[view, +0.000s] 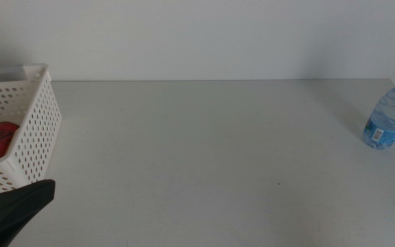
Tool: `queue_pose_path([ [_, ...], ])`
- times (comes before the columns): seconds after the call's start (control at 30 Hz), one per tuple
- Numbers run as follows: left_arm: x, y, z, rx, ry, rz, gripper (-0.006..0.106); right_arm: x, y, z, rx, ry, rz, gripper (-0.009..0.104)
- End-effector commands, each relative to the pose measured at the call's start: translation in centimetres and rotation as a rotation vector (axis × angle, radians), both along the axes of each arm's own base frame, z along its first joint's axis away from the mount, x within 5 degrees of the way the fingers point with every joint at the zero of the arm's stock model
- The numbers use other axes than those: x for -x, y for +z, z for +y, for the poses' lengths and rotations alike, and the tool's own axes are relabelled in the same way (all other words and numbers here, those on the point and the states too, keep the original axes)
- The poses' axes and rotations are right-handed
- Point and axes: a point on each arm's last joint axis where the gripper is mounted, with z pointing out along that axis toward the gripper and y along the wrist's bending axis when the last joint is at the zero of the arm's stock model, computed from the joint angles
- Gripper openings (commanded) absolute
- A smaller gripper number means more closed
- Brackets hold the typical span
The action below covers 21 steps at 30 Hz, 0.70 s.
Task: Use arms to grab the bottles and put them into the dustbin to the left of the table.
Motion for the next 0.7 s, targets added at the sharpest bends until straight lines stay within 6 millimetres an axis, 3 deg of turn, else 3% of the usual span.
queue_pose_path([
  [0.0,-0.2,1.3,-0.2,0.057,-0.005,-0.074,0.094,-0.9,0.9,0.0,0.055,0.009,-0.063,0.063],
  [0.67,-0.2,1.3,-0.2,0.057,-0.005,-0.074,0.094,-5.7,-1.3,0.0,0.043,0.035,0.057,0.063],
])
